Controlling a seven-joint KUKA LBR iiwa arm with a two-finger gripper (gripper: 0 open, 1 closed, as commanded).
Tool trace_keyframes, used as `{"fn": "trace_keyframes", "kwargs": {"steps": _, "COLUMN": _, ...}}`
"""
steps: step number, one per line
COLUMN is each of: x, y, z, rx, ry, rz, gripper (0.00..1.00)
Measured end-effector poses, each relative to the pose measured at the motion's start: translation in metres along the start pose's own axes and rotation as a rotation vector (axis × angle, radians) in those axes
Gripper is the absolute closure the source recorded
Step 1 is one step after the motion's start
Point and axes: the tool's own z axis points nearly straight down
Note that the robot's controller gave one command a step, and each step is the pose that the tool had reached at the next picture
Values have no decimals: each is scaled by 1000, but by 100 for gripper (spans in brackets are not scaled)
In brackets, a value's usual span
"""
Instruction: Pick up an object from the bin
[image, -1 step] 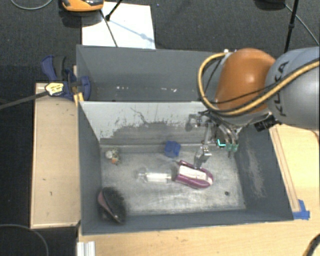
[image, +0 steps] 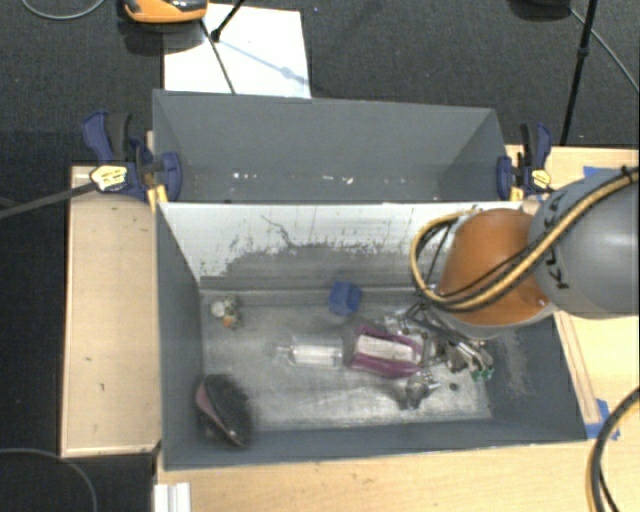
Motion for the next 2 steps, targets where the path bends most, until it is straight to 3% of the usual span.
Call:
{"fn": "trace_keyframes", "kwargs": {"steps": 1, "x": -1, "y": 1, "z": -3, "rx": 1, "ry": -1, "rz": 0, "gripper": 100}}
{"fn": "trace_keyframes", "kwargs": {"steps": 2, "x": -8, "y": 19, "z": -176, "rx": 2, "ry": -11, "rz": 11, "gripper": 100}}
